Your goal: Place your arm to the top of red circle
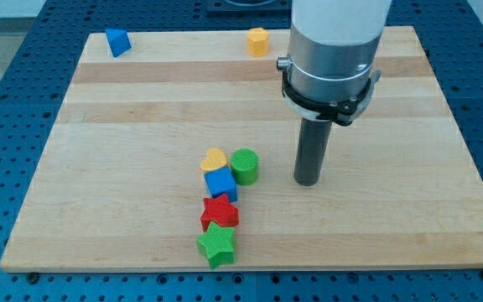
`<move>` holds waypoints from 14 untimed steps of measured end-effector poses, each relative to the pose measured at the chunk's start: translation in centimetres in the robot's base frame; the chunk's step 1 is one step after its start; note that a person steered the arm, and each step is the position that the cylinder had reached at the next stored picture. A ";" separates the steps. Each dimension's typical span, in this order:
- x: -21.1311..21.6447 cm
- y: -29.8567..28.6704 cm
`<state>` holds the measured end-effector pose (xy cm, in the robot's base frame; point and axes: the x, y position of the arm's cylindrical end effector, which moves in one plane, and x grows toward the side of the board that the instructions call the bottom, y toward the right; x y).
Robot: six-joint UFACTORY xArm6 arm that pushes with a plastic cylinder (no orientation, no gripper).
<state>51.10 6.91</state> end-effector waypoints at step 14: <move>-19.9 0.1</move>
<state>31.17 6.97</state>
